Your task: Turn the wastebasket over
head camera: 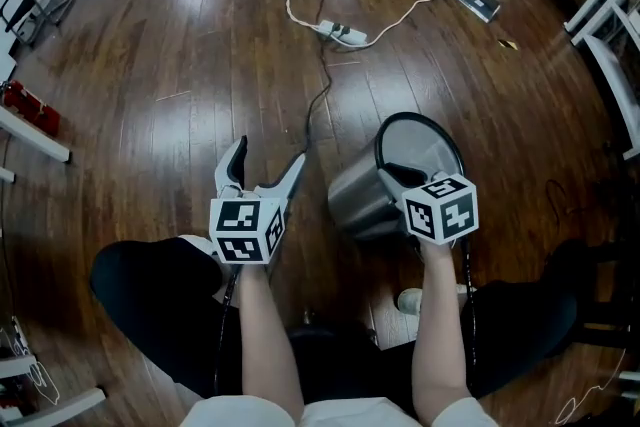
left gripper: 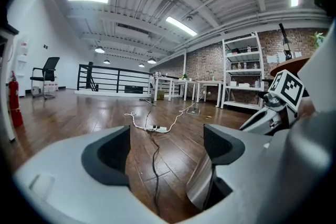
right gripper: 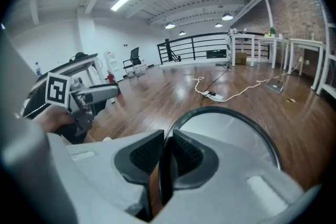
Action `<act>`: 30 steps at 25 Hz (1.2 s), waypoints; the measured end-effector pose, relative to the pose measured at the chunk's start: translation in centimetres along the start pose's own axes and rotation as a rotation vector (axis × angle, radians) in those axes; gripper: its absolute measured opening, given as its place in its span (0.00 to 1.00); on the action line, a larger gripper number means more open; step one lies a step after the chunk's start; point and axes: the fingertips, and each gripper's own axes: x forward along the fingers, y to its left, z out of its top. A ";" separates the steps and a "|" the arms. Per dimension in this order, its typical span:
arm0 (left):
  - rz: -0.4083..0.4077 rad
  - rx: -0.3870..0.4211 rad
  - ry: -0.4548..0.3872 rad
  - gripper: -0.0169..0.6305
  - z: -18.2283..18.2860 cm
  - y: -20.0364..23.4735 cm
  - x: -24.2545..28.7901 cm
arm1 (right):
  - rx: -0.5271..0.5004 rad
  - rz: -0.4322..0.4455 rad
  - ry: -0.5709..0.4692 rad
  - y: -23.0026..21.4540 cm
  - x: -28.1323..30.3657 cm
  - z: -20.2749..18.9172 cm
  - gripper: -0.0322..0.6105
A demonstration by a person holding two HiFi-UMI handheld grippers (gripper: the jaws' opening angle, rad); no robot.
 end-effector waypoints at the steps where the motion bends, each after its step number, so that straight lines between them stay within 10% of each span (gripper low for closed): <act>1: -0.009 -0.002 0.008 0.75 -0.4 -0.4 0.1 | 0.011 -0.017 -0.018 -1.1 -0.8 0.3 0.11; 15: -0.180 0.002 0.147 0.75 -7.3 -9.1 2.2 | 0.241 -0.419 -0.079 -19.2 -14.7 -7.1 0.08; 23: -0.217 0.026 0.186 0.75 -8.4 -10.9 2.6 | 0.677 -0.385 -0.105 -23.9 -13.8 -20.6 0.07; 28: -0.266 -0.001 0.221 0.71 -9.4 -11.2 4.0 | 0.624 -0.425 -0.091 -23.9 -13.1 -19.8 0.08; 30: -0.328 -0.038 0.260 0.68 -10.5 -12.6 5.3 | 0.588 -0.471 -0.052 -24.1 -13.6 -19.9 0.36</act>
